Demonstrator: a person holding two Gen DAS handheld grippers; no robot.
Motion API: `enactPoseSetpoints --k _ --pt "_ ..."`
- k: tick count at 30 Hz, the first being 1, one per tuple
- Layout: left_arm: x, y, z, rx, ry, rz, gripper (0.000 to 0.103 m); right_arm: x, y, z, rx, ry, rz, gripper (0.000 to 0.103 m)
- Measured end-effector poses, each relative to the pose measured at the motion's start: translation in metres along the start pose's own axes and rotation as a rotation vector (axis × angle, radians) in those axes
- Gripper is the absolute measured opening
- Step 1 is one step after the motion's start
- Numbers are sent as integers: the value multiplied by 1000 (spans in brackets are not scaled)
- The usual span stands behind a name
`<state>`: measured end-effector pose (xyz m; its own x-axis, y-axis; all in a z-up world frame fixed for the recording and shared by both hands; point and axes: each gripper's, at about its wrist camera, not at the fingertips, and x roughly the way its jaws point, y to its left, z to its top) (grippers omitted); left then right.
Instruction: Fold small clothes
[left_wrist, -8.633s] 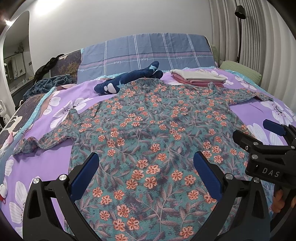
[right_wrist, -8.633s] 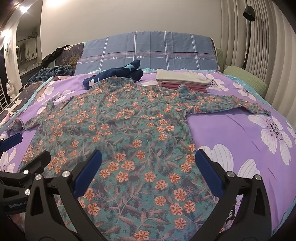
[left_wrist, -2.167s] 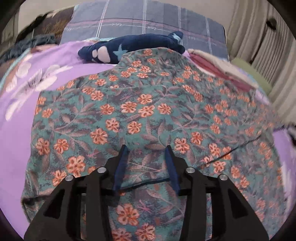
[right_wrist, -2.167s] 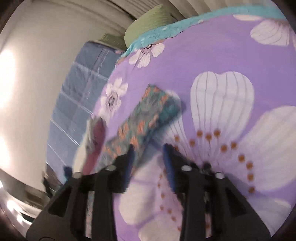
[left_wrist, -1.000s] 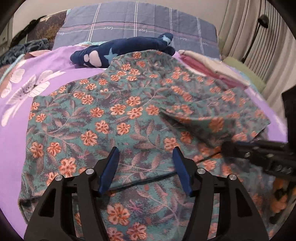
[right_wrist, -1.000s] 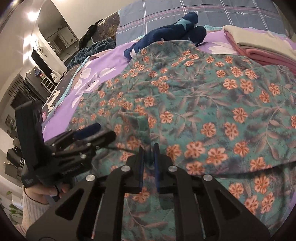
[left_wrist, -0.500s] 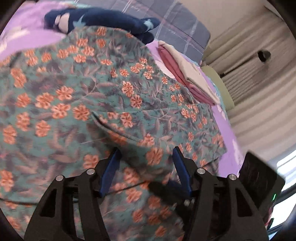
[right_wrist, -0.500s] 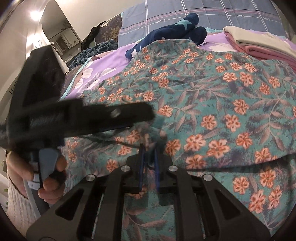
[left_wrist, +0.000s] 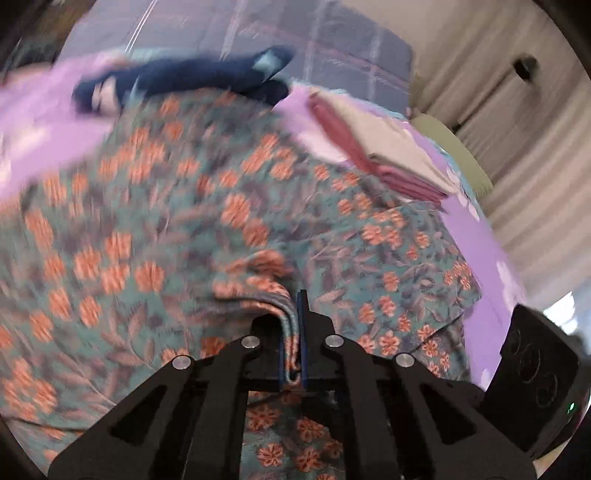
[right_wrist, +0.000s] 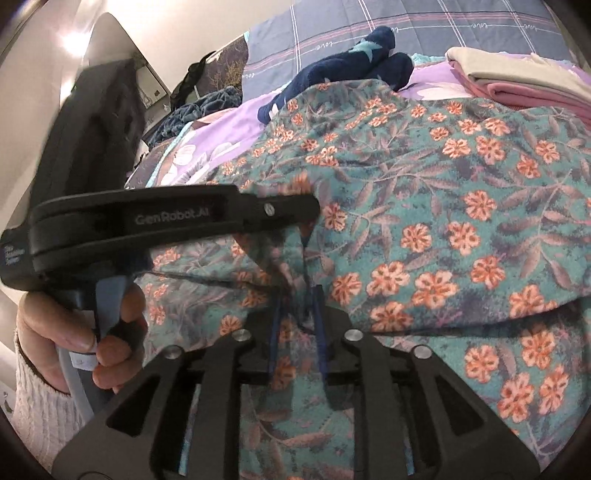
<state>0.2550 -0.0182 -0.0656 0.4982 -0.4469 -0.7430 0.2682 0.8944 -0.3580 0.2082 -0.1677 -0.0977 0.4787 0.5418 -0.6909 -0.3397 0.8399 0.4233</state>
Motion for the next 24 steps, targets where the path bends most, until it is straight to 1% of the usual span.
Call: enactPoseSetpoints --k 2,3,4,7,8,9,11,13,15,16,17,18,19,20,21,24 --pt "-19 -13 8 90 -69 50 5 -15 -2 0 5 -56 -43 29" --pt "-28 -16 10 119 -97 69 5 -22 -4 0 6 -79 -53 30" --pt "-41 -21 16 156 -150 97 5 -34 -9 0 13 -115 -77 33" --pt "-66 -26 29 192 -243 135 4 -54 -30 -4 63 -158 -163 34" --pt "-73 -26 33 195 -267 136 3 -58 -39 -6 87 -162 -179 36" --pt "-83 -26 39 196 -293 134 3 -60 -48 -9 113 -159 -183 35" --pt "-93 -28 45 195 -314 128 3 -62 -69 -13 192 -142 -138 23" --pt "-100 -29 50 197 -319 114 3 -62 -79 -11 239 -143 -107 20" --pt "-101 -29 49 194 -302 111 3 -62 -76 -10 215 -142 -122 20" --pt "-96 -25 45 188 -270 110 3 -61 -72 -10 197 -141 -136 21" --pt "-91 -19 41 180 -246 111 9 -59 -69 -10 184 -137 -143 23" --pt "-83 -13 37 167 -215 119 30 -57 -66 -10 179 -136 -144 24" --pt "-73 -5 30 146 -177 134 39 -57 -65 -11 177 -136 -143 24" --pt "-61 4 22 124 -139 138 43 -57 -65 -11 180 -135 -141 24" --pt "-53 9 15 110 -107 136 43 -57 -66 -11 184 -134 -140 24" --pt "-16 31 -9 43 23 119 44 -60 -69 -12 179 -134 -144 24"
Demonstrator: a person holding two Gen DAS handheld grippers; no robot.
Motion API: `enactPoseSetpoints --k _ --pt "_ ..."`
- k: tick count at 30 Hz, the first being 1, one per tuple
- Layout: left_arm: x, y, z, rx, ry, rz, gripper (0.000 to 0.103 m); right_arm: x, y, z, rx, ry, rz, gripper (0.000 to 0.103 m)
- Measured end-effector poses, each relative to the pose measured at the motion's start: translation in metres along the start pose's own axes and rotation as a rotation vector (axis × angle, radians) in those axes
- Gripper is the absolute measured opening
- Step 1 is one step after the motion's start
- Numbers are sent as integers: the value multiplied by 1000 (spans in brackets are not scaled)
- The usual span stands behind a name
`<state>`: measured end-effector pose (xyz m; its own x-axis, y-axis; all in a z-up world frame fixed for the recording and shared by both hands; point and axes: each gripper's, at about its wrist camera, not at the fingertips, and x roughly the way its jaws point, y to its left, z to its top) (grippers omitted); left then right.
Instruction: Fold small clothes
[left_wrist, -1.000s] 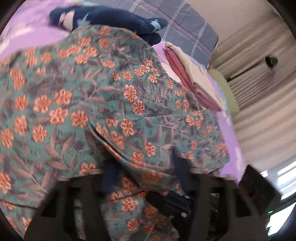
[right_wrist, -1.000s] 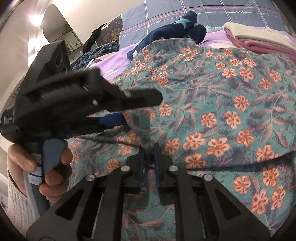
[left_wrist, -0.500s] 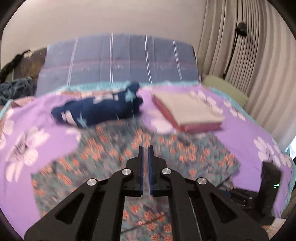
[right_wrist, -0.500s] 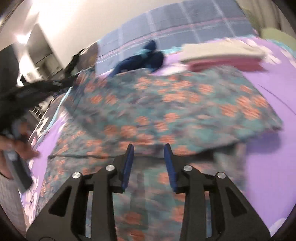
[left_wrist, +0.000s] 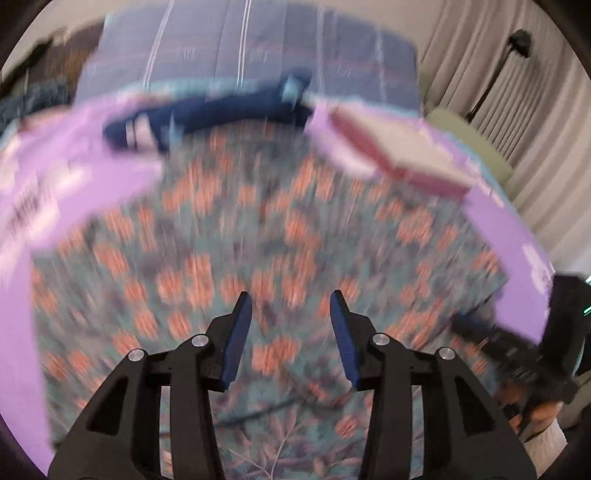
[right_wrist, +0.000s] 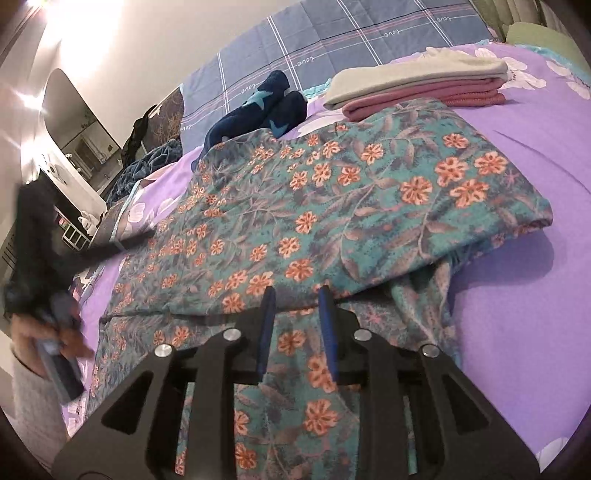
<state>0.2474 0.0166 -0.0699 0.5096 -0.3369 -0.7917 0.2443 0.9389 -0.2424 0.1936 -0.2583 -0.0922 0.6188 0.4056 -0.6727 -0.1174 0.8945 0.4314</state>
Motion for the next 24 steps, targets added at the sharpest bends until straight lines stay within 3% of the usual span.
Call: enactPoseSetpoints --k 2,4,5,6,9,17,20,24 --pt "15 2 -9 -13 31 -16 44 -2 2 0 -15 -4 -2 25" --pt "16 -5 -12 25 11 -13 39 -1 4 -1 -19 -7 -4 26" --pt "16 -8 -10 26 13 -53 13 -1 3 -1 -16 -6 -4 26" --pt "16 -10 -9 21 19 -91 2 0 2 -1 -11 -3 -2 26" --pt "4 -22 2 53 -35 -84 2 -1 0 -1 -4 -4 9 26" --pt "-88 -47 54 100 -307 -90 2 -3 11 -4 -82 -6 95 35" --pt "-114 -49 63 125 -370 -74 2 -3 12 -2 -79 -11 71 35" --pt "-135 -42 62 151 -412 -21 2 -12 -1 6 -13 -101 25 35"
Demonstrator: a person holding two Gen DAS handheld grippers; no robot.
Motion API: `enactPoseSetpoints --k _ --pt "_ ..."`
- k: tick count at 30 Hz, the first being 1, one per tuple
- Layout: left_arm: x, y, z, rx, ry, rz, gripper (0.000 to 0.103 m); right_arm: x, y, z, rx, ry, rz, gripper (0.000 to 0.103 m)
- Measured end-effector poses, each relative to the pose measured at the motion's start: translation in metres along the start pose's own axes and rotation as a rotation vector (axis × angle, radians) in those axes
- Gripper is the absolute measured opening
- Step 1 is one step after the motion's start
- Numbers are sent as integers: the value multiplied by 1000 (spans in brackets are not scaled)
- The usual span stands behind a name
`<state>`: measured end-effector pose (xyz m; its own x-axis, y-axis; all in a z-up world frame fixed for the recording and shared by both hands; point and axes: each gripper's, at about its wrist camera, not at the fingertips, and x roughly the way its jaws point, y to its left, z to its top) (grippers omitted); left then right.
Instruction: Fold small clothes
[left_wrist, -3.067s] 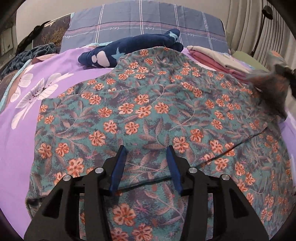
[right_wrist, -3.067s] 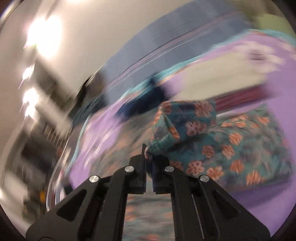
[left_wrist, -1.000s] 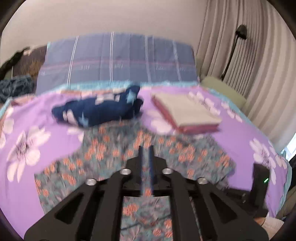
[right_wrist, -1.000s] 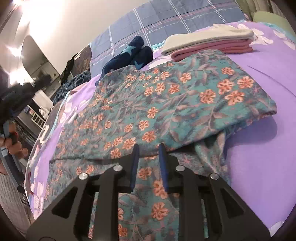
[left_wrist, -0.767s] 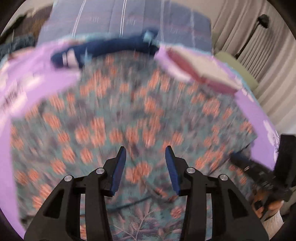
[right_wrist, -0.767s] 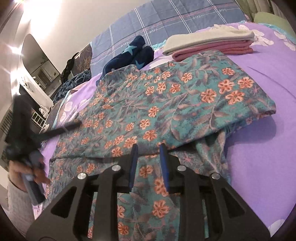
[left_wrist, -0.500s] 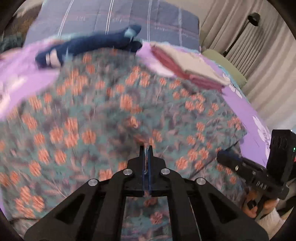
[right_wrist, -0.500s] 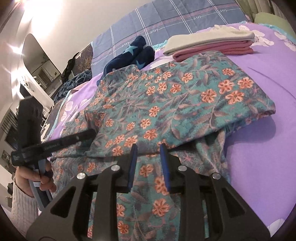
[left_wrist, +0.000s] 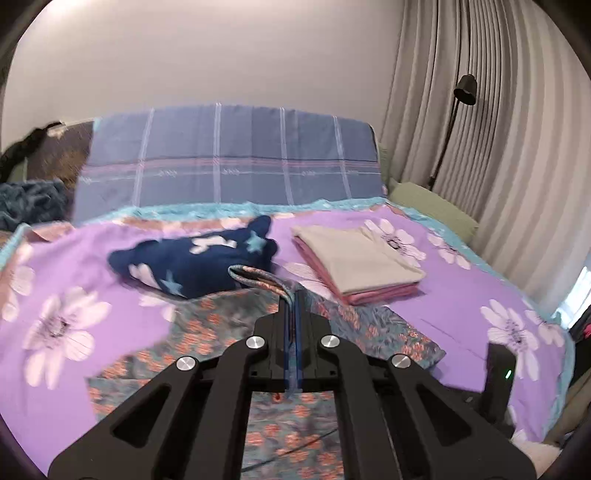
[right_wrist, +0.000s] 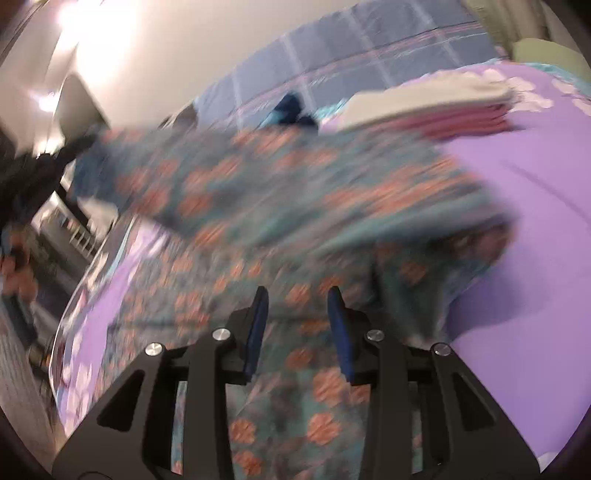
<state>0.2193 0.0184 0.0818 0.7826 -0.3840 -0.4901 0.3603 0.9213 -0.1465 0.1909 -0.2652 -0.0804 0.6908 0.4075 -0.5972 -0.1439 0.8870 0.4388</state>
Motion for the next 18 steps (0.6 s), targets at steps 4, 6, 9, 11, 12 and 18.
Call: enactPoseSetpoints --k 4,6,9,11,12,18 --pt "-8 30 -9 -18 16 79 2 11 -16 1 66 37 -66 27" --pt "-9 49 -17 -52 33 115 2 12 -17 2 73 41 -71 27" --pt "-13 77 -34 -83 67 165 2 14 -11 0 51 43 -88 27" --pt "-17 95 -47 -101 91 197 2 15 -9 0 45 44 -91 28" --pt "-19 103 -53 -113 101 209 2 16 -9 1 41 45 -92 29" --pt "-22 139 -95 -182 173 268 2 15 12 -7 -71 75 -137 47"
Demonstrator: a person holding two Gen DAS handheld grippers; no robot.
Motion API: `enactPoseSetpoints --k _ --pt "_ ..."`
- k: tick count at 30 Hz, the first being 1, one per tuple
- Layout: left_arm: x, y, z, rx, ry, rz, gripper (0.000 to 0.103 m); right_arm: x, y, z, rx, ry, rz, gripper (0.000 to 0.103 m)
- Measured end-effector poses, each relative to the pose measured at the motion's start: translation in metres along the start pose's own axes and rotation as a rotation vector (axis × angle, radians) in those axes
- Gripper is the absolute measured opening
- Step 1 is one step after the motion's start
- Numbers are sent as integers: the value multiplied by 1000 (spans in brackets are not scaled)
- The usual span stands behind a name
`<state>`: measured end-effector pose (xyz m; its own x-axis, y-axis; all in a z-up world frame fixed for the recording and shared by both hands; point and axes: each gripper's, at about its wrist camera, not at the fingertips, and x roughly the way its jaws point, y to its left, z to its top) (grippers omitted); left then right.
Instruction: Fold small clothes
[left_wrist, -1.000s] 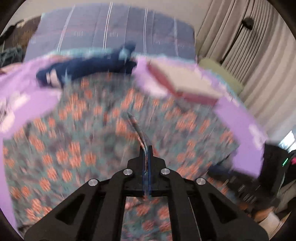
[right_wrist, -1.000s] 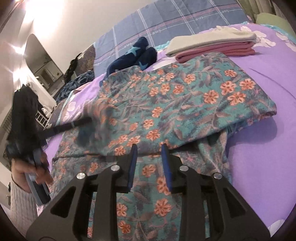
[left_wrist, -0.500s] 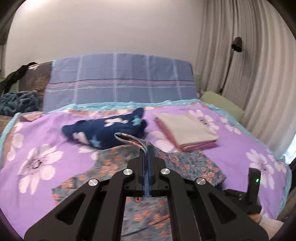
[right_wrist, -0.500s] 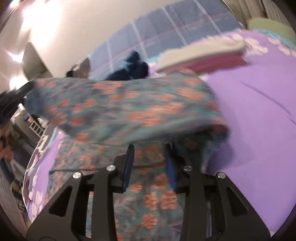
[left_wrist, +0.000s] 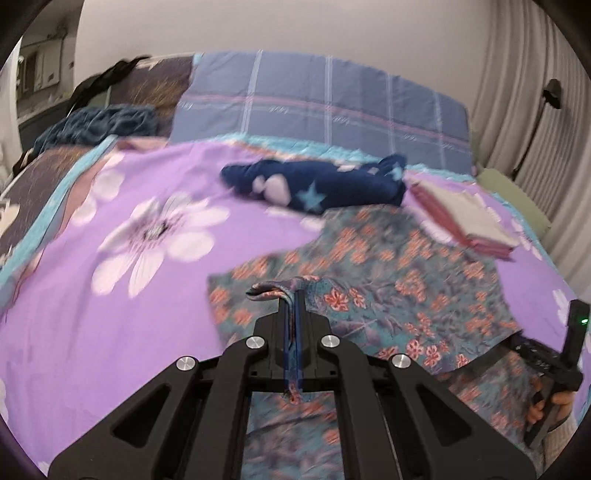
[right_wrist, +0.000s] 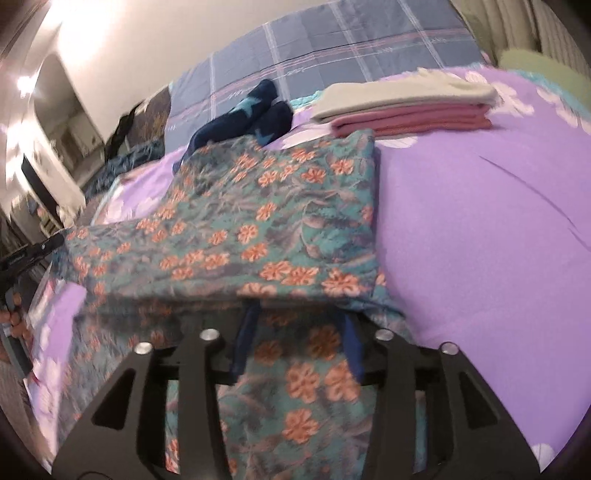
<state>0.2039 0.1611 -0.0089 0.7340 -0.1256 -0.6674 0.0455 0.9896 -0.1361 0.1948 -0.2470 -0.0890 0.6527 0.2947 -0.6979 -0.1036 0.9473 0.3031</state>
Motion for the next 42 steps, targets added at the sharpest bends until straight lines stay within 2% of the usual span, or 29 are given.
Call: enactPoseSetpoints --k 2,6,9,13,15,16,19,22,23,24,25,26,29,32,33,35,37,38,39,40,41,42 --pt "16 7 -16 11 62 23 3 1 8 -1 -45 15 -21 48" --pt "39 11 -38 59 145 130 18 1 13 -3 -76 32 -46 50" --pt "33 11 -38 41 108 127 31 0 11 -4 -79 39 -46 50" --pt "24 -12 -27 113 41 112 41 -3 13 -6 -98 45 -49 51" --pt "29 -21 -24 144 40 102 53 -6 14 -7 -109 47 -52 51" --pt "38 -23 -23 151 58 115 54 -7 14 -8 -116 47 -52 52" --pt "62 -10 -19 84 120 127 54 -9 13 -12 -131 47 -50 53" --pt "75 9 -13 9 143 172 54 -9 12 -13 -124 49 -40 55" --pt "77 11 -13 10 152 177 46 -8 12 -13 -122 50 -37 56" --pt "79 11 -13 24 165 173 19 -8 12 -14 -123 51 -33 57" --pt "78 7 -14 60 170 178 7 -7 12 -14 -125 50 -28 59" --pt "75 0 -15 104 159 190 0 -7 13 -14 -128 49 -26 60" --pt "52 -14 -12 162 76 192 0 -7 12 -13 -124 48 -19 61" --pt "27 -11 1 116 -26 192 0 -7 11 -13 -115 48 -11 61" --pt "26 -10 3 106 -32 194 0 -7 11 -13 -115 48 -11 61" --pt "31 1 6 69 7 187 0 -7 11 -13 -116 48 -12 61" --pt "44 13 0 25 91 173 25 -7 11 -13 -115 48 -9 61" --pt "52 18 -5 9 132 166 43 -7 11 -13 -114 48 -10 62" --pt "58 20 -11 3 163 158 43 -7 11 -13 -114 48 -9 62" --pt "68 20 -19 13 197 158 43 -6 11 -13 -114 49 -7 62" --pt "72 20 -22 24 203 162 33 -6 11 -14 -114 50 -6 63" --pt "73 17 -26 46 191 147 9 -6 11 -14 -114 51 -5 63"
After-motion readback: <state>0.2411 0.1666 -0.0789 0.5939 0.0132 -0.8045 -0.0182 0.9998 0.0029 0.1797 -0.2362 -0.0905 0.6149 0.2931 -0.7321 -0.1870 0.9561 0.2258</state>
